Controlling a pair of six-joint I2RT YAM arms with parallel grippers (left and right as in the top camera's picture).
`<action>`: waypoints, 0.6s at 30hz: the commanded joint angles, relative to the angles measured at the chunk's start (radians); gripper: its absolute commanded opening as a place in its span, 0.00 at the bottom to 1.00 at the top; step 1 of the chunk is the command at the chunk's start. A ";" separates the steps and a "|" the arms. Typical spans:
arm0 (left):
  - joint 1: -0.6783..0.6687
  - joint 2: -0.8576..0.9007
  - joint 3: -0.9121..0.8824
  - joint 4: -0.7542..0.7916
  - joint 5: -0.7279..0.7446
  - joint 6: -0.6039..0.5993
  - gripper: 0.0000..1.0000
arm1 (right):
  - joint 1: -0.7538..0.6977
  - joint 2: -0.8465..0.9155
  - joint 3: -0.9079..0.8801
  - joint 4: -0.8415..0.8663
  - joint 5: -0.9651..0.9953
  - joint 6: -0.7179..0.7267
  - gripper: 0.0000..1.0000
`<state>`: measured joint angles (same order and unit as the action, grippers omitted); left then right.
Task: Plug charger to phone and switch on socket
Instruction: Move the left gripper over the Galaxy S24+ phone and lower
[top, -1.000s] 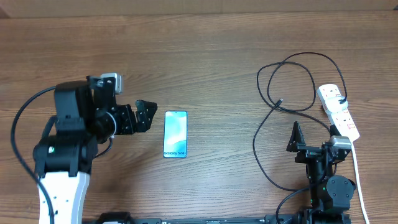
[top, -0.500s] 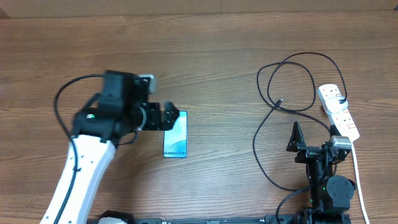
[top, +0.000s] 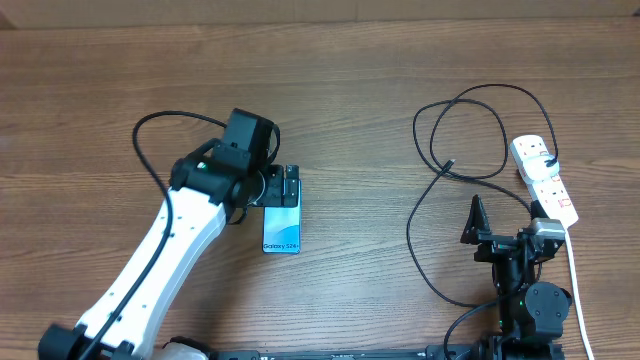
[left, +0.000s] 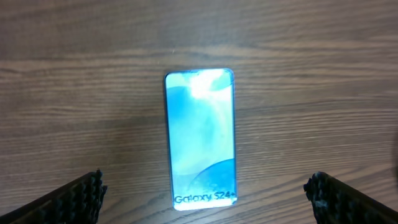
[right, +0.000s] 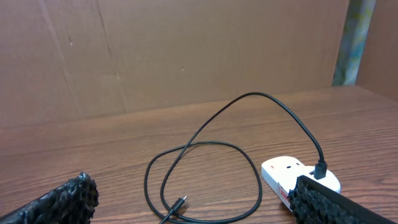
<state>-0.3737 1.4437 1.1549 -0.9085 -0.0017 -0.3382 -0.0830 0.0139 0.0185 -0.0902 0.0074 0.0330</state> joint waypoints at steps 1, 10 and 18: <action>-0.003 0.054 0.025 -0.003 -0.024 0.002 1.00 | 0.006 -0.006 -0.011 0.006 0.002 -0.002 1.00; -0.003 0.180 0.025 -0.003 -0.024 0.081 1.00 | 0.006 -0.006 -0.011 0.006 0.002 -0.002 1.00; -0.003 0.270 0.025 0.016 -0.024 0.080 1.00 | 0.006 -0.006 -0.011 0.006 0.002 -0.002 1.00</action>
<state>-0.3737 1.6863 1.1549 -0.9005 -0.0132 -0.2806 -0.0834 0.0139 0.0185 -0.0898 0.0074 0.0330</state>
